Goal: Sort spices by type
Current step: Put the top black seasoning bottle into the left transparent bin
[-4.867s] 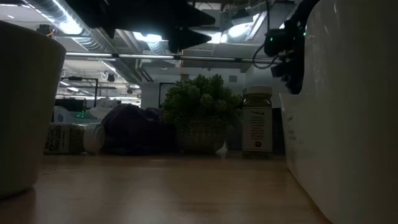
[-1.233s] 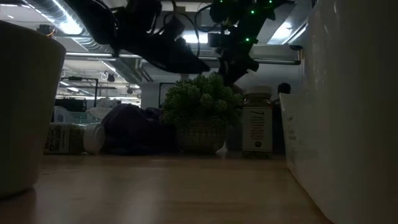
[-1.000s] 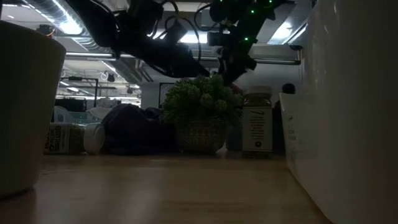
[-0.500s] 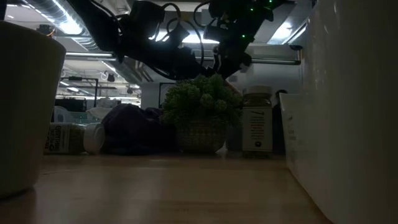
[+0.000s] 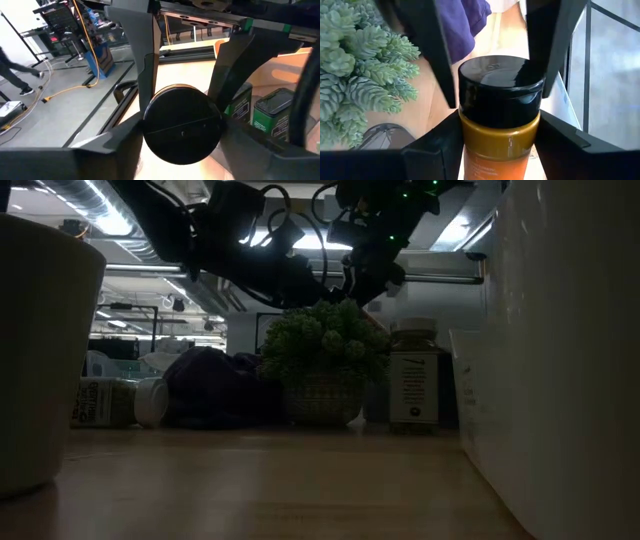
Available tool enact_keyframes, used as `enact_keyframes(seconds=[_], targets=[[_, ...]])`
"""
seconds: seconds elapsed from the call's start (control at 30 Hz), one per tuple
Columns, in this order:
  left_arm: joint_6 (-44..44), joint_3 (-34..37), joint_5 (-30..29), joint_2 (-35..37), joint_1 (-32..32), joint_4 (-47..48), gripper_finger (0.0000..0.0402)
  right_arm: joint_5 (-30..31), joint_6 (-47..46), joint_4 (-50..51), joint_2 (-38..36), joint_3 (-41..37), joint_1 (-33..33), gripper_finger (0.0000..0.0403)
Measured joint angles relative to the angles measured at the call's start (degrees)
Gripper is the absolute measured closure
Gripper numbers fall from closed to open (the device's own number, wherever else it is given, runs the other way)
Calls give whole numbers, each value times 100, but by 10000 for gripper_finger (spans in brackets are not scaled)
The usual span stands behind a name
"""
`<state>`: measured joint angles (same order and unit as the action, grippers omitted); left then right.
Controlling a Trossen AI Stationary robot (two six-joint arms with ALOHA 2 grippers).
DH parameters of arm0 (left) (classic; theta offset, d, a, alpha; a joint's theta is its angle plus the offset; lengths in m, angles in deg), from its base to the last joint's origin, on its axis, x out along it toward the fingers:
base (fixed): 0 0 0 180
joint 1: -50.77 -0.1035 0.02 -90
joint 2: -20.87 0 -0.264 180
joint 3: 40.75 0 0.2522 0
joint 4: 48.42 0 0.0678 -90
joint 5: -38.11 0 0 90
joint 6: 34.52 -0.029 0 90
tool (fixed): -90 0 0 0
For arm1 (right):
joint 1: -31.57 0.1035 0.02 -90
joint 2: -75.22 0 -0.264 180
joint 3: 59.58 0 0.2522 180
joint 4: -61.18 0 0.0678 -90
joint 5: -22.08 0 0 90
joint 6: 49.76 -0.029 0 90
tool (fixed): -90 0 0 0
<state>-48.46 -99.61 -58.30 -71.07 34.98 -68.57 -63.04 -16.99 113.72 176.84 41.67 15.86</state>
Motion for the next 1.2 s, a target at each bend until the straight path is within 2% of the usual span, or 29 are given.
enact_keyframes(seconds=[0.13, 0.4, 0.9, 1.2], targets=[[14, 0, 6, 0, 0, 4, 216, 0, 23, 11, 0, 0, 0, 201], [28, 0, 3, 0, -2, 7, 216, -4, 21, 9, 0, -2, 0, 194], [65, 0, -1, 0, 0, 14, 216, 6, -80, -125, 0, -2, 0, 140], [81, 0, -67, 85, -7, 63, 216, 767, -249, -154, -33, -4, 13, 137]])
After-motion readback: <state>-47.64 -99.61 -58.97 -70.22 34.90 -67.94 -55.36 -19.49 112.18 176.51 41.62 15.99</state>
